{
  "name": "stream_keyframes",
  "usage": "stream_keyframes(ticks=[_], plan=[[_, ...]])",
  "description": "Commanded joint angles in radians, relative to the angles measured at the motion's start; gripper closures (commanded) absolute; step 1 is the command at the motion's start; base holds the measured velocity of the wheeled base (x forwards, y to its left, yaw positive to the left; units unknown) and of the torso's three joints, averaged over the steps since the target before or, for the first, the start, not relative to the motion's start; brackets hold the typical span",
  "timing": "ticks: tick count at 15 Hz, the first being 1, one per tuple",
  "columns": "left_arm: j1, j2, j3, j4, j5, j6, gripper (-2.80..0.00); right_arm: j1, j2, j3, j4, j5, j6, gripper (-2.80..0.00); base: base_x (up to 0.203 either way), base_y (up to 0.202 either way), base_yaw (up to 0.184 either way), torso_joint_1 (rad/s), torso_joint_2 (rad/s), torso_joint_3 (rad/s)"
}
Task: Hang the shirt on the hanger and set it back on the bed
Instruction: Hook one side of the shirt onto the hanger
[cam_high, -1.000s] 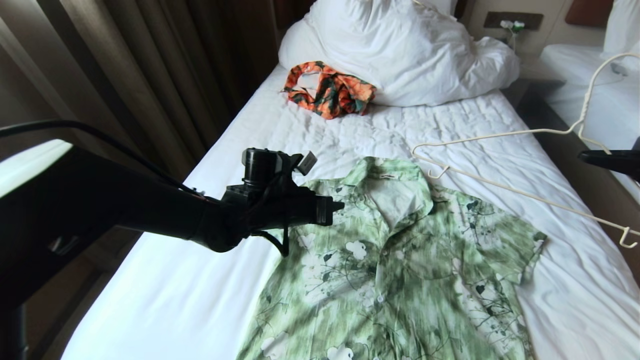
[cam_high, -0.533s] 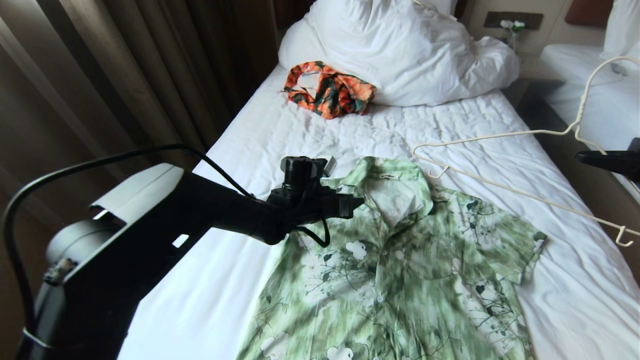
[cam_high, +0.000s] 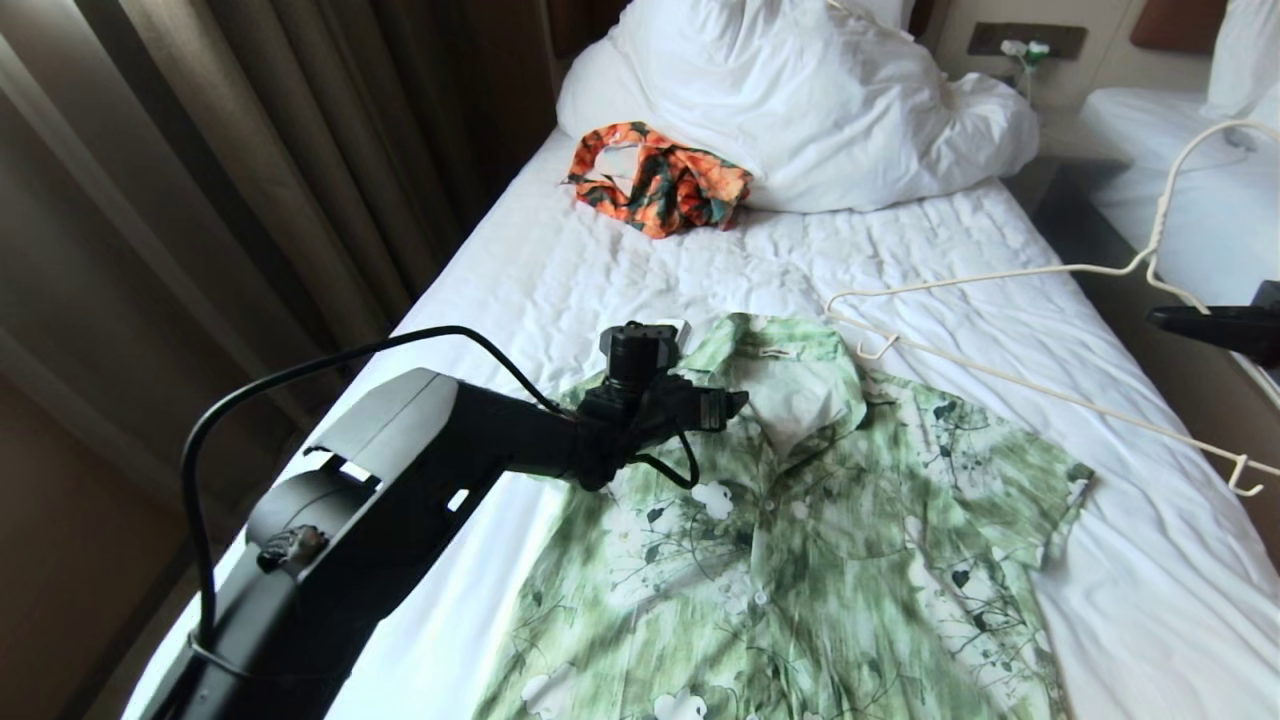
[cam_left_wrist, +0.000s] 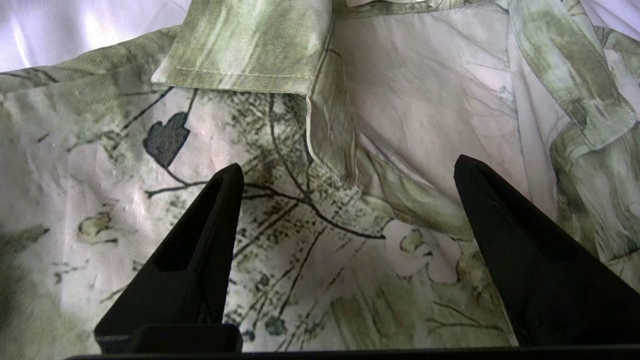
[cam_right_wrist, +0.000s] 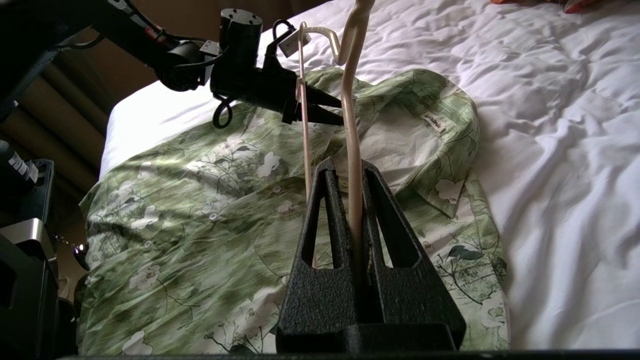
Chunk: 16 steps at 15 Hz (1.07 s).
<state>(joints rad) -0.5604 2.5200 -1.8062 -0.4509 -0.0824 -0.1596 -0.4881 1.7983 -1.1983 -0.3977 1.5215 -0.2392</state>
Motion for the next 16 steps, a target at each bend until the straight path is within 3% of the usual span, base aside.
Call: stream_keyframes(ticks=[1, 3, 9, 10, 16], plan=[[-0.005, 0.052, -0.058, 0.011, 0.003, 0.000, -2.80, -0.001, 0.005, -0.001, -0.003, 0.008, -0.002, 0.00, 0.000, 0.000, 0.000, 0.000, 0.00, 0.000], [-0.008, 0.076, -0.131, 0.038, 0.018, 0.000, -2.80, -0.001, 0.009, -0.004, -0.004, 0.008, -0.002, 0.00, 0.000, 0.000, 0.000, 0.000, 0.00, 0.000], [-0.032, 0.094, -0.150, 0.046, 0.021, 0.005, -2.80, -0.006, 0.009, -0.004, -0.004, 0.008, -0.002, 0.00, 0.000, 0.000, 0.000, 0.000, 0.00, 0.000], [-0.032, 0.094, -0.150, 0.042, 0.021, 0.005, 0.00, -0.007, 0.009, -0.004, -0.004, 0.008, -0.002, 0.00, 0.000, 0.000, 0.000, 0.000, 0.00, 0.000], [-0.027, 0.103, -0.150, 0.009, 0.021, 0.017, 0.00, -0.009, 0.009, -0.003, -0.004, 0.008, -0.002, 0.00, 0.000, 0.000, 0.000, 0.000, 0.00, 0.000]])
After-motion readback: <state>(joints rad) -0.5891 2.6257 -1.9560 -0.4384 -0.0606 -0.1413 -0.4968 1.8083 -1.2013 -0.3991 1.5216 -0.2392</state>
